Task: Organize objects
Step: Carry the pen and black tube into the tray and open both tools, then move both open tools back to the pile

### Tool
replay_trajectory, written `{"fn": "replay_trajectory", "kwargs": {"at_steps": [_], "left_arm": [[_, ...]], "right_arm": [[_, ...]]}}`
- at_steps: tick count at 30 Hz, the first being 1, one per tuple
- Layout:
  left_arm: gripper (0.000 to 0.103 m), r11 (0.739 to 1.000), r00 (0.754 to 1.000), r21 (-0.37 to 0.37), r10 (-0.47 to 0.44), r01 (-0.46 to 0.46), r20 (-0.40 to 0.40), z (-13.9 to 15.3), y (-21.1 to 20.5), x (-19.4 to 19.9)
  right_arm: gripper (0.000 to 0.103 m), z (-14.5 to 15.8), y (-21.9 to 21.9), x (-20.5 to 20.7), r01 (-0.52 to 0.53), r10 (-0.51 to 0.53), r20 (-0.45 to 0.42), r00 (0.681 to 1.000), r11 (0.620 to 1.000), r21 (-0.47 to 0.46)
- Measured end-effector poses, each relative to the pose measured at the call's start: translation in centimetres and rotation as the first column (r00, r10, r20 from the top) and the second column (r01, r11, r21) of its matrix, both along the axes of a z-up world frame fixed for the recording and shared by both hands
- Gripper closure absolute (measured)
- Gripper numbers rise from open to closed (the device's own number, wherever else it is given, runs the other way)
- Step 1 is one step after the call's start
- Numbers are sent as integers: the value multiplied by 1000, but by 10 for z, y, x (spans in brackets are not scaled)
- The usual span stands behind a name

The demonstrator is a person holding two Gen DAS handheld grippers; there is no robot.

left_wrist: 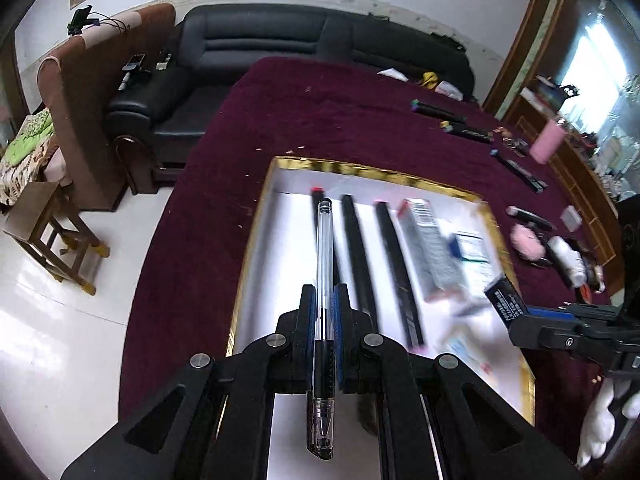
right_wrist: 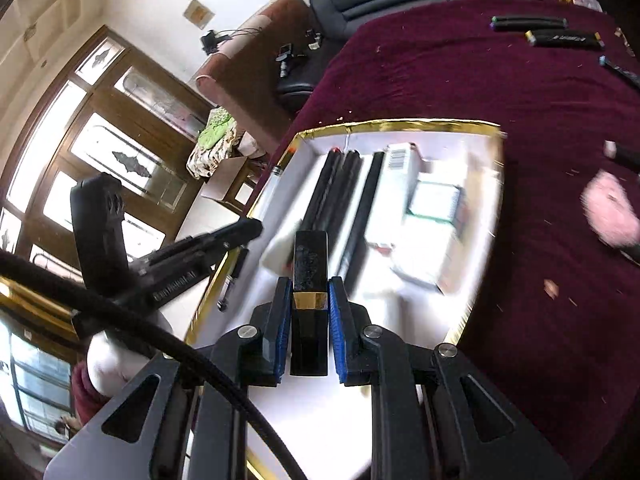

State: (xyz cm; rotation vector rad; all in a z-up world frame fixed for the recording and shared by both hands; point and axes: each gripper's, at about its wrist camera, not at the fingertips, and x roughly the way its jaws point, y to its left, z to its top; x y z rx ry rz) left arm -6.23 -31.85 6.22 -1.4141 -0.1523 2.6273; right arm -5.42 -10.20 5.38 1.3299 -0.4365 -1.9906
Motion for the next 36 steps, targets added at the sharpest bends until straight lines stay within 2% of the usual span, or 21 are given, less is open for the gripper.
{"fn": "replay_trajectory", "kwargs": {"at_steps": [6,10,16,21,22,24,26,28,30,33,35,36], "left_arm": [[97,1000,998,-18,1,0,67,-21,-11,-35],[97,1000,996,-16,-12,13,83,-26,-13,-46],[97,999,995,-13,-32,33,92,-28,-10,-51],[96,1000,995,8,-14,14,99,-27,-12,-54],[95,1000,995,11,-9,8,101,-27,-11,-54],[89,1000,995,25,-12,10,103,-25,-11,-54],[72,999,995,31,-11,8,98,-20,-9,-52],[68,999,996,40,-19,16,83,-11,-9,-50],[64,999,999,31,15,-16,46,3,-11,-40],[60,991,998,130,43,-37,-40,23,-9,-15],[48,977,990,212,40,-11,-134,35,2,10],[46,969,982,247,37,10,-186,38,10,24]], "right_arm": [[87,-17,-25,-44,70,-71,71,995,997,17],[87,-27,-39,-63,96,-101,80,992,993,71],[87,-31,-47,-68,102,-110,56,992,986,128],[85,-31,-50,-68,105,-113,44,993,983,153],[84,-31,-50,-68,108,-116,43,992,982,152],[74,-28,-50,-68,106,-112,32,993,983,149],[73,-23,-45,-66,111,-114,12,993,984,142],[73,-13,-37,-62,123,-122,-15,992,987,101],[73,-1,-25,-56,139,-137,-42,990,988,62],[71,19,2,-38,150,-149,-95,984,989,6],[67,27,26,-23,166,-167,-118,979,986,-23],[67,28,36,-17,174,-177,-120,977,984,-37]]}}
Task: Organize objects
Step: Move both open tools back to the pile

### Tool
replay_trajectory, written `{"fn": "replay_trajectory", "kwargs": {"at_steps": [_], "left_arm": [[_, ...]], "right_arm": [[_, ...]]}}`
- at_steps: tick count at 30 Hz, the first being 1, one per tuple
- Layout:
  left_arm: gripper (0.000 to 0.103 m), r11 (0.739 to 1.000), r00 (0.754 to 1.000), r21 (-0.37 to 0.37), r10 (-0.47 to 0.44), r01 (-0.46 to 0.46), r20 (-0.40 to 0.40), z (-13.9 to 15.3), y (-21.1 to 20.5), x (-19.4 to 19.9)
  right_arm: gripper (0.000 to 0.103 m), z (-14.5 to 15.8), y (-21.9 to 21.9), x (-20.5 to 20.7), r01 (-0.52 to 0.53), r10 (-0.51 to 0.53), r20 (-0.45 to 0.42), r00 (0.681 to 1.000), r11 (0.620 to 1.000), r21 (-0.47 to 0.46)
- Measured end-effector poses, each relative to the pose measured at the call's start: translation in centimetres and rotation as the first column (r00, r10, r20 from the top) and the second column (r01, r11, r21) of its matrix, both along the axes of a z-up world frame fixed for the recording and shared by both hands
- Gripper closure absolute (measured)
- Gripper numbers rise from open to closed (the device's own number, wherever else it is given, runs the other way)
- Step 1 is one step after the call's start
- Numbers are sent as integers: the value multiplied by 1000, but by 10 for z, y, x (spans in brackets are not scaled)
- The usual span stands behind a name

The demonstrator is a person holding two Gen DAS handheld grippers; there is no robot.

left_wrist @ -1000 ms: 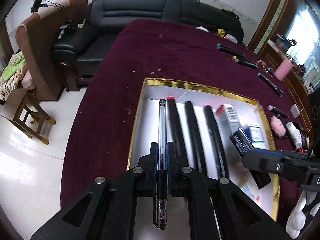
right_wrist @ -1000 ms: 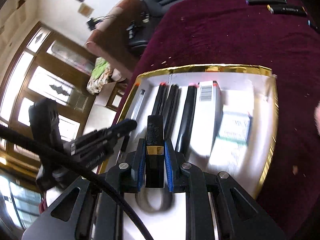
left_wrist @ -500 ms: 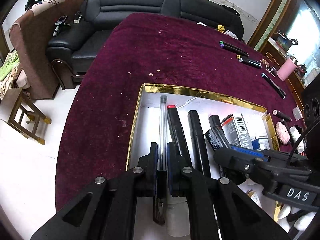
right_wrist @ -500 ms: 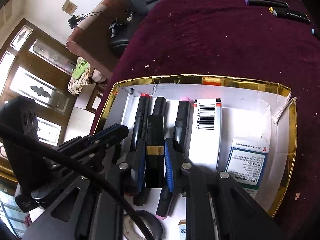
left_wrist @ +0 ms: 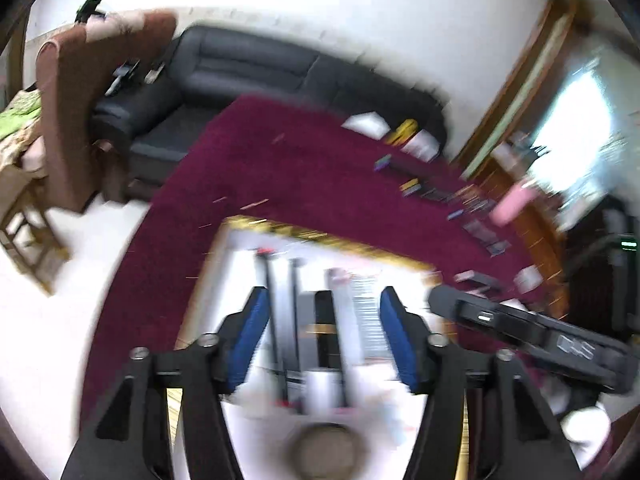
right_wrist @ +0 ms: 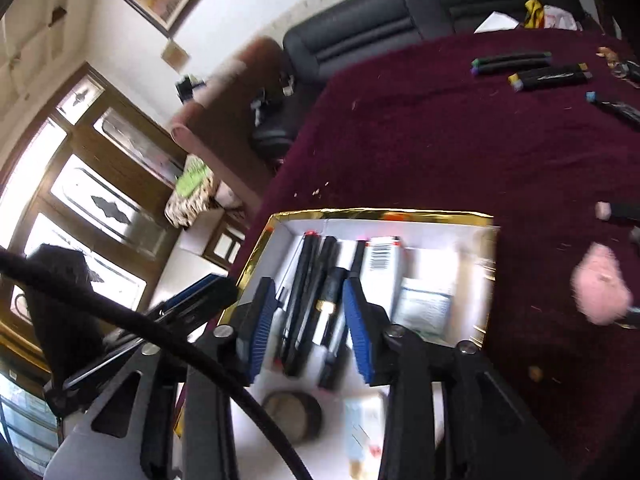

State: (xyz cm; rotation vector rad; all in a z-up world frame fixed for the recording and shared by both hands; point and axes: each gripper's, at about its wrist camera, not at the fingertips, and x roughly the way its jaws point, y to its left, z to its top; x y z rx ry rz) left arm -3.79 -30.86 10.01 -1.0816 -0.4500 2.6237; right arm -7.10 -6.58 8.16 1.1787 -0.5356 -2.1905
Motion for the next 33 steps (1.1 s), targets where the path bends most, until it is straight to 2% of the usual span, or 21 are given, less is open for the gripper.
{"fn": "replay_trajectory", "kwargs": {"at_steps": [2,5,10,15,19,21,22,23,24,25,26,28,31,33], "left_arm": [[46,998,997,61,-31,36,-69,0,17,22],[46,991,991,105,-69,81,-111,-8,47,44],[46,986,991,123,-108,117,-77,-29,90,45],[46,983,990,125,-134,137,-35,-34,120,40],[46,981,988,124,-147,150,-39,-29,135,48],[46,977,985,133,-161,168,-59,-15,139,55],[46,977,982,112,-176,183,-72,-6,146,56],[43,977,978,82,-191,197,-78,3,155,58],[40,974,974,60,-216,221,-72,11,167,57],[38,968,968,46,-244,246,-56,15,177,53],[37,963,963,31,-267,268,-30,17,188,45],[38,955,955,10,-295,295,31,14,208,27],[38,954,945,-29,-290,298,154,-4,235,-14],[38,963,944,-44,-252,267,214,-16,243,-34]], "right_arm": [[67,0,25,12,22,-22,5,1000,999,-24],[67,-3,58,26,59,-58,19,998,997,-52],[67,-12,114,46,133,-130,37,991,986,-101],[67,-13,168,63,198,-194,43,980,971,-133],[67,1,214,81,229,-230,-2,973,967,-115],[67,18,234,92,245,-250,-65,966,966,-81],[67,29,243,100,261,-266,-117,957,964,-57],[66,38,249,105,273,-276,-163,947,961,-42],[50,49,256,114,294,-295,-233,927,955,-37],[38,54,260,114,304,-306,-263,915,951,-46],[13,54,266,118,309,-319,-283,905,948,-82],[11,42,275,110,294,-316,-232,920,947,-127],[11,17,273,99,283,-298,-170,939,953,-108],[12,1,271,95,270,-282,-143,949,958,-100]]}}
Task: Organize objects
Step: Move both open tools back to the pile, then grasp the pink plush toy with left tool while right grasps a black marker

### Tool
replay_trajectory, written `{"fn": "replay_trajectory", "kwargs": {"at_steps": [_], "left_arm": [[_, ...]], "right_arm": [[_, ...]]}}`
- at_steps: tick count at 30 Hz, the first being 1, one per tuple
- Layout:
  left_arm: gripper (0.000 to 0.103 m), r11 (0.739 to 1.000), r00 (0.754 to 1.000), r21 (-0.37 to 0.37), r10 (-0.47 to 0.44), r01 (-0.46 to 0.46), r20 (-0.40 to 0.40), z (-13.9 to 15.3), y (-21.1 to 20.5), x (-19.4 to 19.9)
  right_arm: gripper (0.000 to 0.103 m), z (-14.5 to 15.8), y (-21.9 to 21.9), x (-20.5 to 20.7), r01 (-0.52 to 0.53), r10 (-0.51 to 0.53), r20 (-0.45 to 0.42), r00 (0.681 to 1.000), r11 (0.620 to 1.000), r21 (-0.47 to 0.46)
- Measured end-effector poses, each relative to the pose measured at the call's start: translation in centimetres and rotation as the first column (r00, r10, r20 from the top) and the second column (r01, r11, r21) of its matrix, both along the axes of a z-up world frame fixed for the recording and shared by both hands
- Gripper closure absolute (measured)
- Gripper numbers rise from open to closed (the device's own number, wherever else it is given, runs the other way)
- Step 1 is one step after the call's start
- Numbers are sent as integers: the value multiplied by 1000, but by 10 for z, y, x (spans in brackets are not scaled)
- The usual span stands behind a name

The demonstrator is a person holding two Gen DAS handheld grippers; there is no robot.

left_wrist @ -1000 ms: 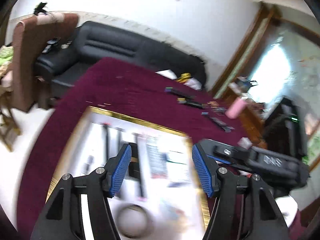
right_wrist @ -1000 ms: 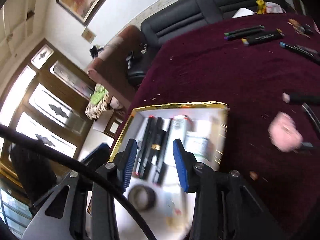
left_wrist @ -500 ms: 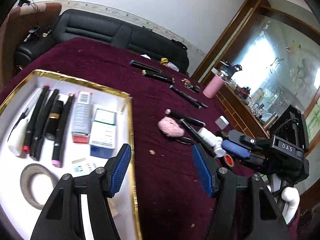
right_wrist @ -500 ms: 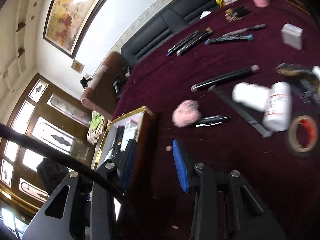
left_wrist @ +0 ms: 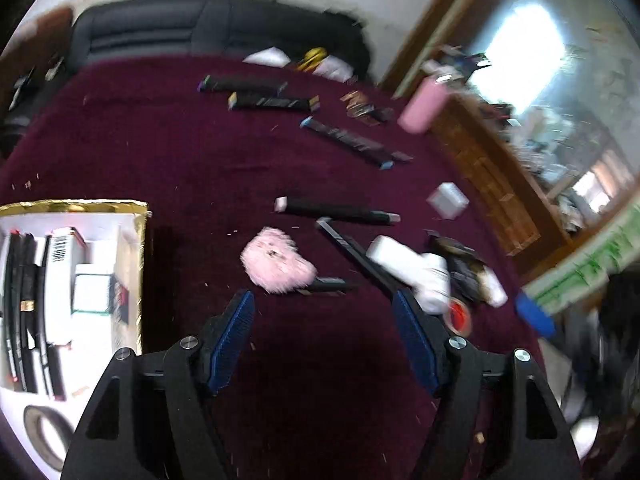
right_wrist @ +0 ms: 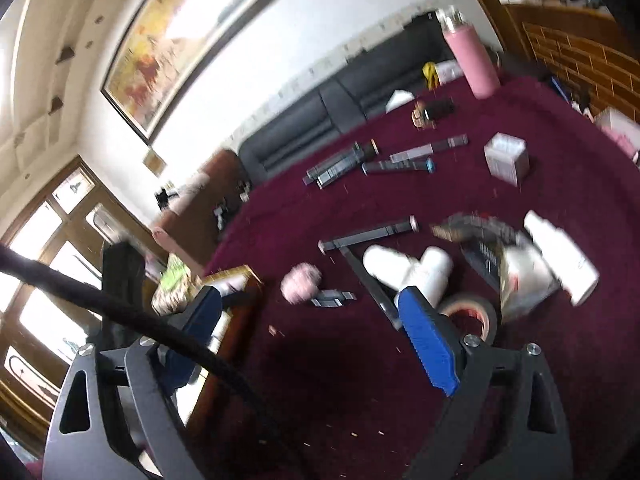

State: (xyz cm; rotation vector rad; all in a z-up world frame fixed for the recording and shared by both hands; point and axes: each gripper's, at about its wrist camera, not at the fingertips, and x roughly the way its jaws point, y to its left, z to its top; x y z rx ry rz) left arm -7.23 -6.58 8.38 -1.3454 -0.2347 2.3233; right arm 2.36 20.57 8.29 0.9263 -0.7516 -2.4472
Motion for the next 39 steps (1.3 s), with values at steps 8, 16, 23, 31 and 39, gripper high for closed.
{"fn": "replay_trajectory", "kwargs": {"at_steps": [8,16,23,31,39], "left_arm": [[38,971,999,-232,47,-49,-14,-42,34,-48],[66,983,1000,-183,-23,25,10,-58,45,-39],[67,997,1000,-74,-13,14,6,-34,25,-11],[67,996,999,70,-47,47,-4,-12,-1,31],[67,987,997,145,-71,69,4,-13,-18,53]], "right_arm": [[12,-28,16,-11,-9,11,40,999,999,-39],[22,-23,10,-26,-74,73,54,996,997,12],[47,-33,-32,-78,-242,233,154,960,969,45],[60,-55,-59,-120,-217,142,281,949,942,256],[73,-61,-73,-134,-141,-10,301,954,868,476]]}}
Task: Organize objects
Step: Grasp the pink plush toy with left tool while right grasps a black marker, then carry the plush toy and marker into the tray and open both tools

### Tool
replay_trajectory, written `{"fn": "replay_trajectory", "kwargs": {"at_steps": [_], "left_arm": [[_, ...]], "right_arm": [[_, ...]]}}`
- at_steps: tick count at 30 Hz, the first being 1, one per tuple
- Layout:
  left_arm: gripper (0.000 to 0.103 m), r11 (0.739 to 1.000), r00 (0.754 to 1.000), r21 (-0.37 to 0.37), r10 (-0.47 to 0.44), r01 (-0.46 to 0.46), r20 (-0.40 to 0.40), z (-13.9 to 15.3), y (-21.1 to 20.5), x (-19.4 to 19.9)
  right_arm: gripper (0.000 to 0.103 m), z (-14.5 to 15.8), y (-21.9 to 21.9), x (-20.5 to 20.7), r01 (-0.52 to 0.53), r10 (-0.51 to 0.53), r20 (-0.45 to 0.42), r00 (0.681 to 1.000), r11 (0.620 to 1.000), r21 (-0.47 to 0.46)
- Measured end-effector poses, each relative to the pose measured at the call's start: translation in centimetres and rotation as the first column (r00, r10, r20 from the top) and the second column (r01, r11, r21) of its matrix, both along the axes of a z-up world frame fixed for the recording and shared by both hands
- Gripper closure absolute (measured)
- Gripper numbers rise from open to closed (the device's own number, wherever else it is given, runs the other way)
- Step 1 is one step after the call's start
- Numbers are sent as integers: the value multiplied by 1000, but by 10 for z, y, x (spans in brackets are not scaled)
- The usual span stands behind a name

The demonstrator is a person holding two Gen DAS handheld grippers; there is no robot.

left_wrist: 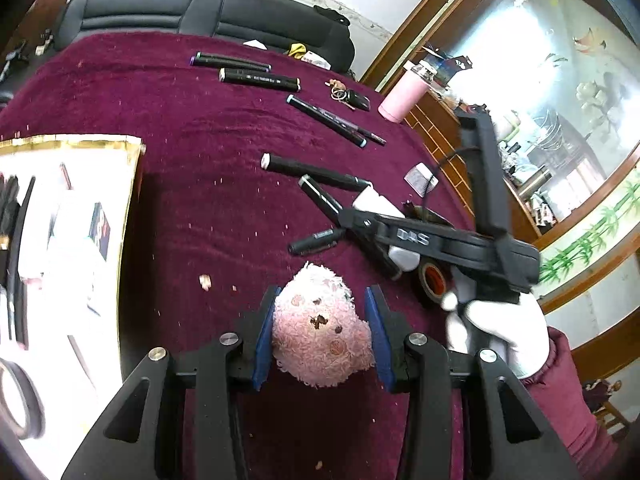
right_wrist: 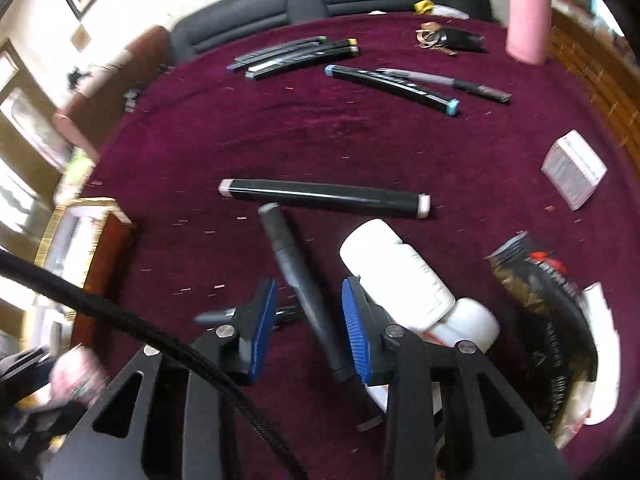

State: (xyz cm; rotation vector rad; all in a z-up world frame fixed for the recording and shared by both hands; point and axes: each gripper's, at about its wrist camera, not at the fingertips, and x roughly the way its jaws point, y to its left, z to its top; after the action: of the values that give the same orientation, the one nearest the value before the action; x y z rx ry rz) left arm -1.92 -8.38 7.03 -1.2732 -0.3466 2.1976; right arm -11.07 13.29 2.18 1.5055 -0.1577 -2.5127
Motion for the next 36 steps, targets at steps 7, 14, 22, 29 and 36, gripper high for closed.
{"fn": "replay_trajectory", "kwargs": {"at_steps": [7,14,22,29,36], "left_arm": [[67,999,1000,51,10,-11,15,-10,-13,12],[67,995,999,97,28,-30,19,-9,-30,28],[67,989,997,124,78,-78,3,-4,-57,41],[67,973,986,168,165,-159,-22,4,-98,62],[66,947,955,157,291,-279,-62,15,-157,77]], "right_arm": [[80,-5,-32,-1,-79,82,-6,997,979,186],[91,6,-7,12,-40,39,24,999,999,9],[90,45,9,47,-47,36,-48,998,964,-261],[90,76,-23,76,-152,106,-150,983,927,-344],[90,93,-71,98,-289,239,-167,957,858,-424]]}}
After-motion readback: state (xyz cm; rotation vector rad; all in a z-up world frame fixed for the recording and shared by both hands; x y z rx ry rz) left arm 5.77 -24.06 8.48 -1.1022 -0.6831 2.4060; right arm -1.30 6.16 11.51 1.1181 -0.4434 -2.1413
